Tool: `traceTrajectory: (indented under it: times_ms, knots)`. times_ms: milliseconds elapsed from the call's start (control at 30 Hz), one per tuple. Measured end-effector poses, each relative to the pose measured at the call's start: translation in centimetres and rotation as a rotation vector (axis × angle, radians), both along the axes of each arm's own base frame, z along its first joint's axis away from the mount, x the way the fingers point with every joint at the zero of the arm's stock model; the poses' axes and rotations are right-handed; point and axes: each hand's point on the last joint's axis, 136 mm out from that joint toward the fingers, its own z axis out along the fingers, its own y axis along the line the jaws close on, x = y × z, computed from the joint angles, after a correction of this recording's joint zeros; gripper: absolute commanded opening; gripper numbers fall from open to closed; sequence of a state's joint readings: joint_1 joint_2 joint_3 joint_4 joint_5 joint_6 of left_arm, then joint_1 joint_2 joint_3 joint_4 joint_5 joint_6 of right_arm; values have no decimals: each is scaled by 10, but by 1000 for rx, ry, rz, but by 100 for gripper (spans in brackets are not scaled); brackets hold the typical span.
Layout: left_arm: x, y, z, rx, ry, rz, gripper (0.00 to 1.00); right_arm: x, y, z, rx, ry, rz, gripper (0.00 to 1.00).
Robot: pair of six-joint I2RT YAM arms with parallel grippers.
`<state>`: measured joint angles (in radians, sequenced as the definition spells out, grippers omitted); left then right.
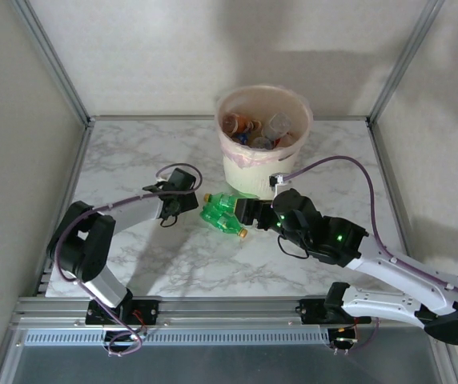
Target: Put the plastic bottles in the bin
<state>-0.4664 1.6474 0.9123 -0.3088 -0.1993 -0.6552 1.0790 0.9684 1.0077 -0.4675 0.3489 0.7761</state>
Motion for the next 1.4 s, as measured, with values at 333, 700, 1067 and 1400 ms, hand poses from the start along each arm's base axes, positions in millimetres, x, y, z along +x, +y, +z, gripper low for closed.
traceTrajectory:
  times_ms: [333,700,1067,1400]
  knots:
    - [0,-3,-8,-16,19,-3,70,-1,-5,-3,7,3,-17,84]
    - [-2,-1,-5,-19,11,-3,62,0,-10,-1,13,1,-34,84]
    - [-7,2,86,-99,-158,-3,61,-2,-19,-4,-14,4,-49,84]
    - [29,-17,258,-254,-468,-13,59,-7,-28,-15,-17,11,-50,83]
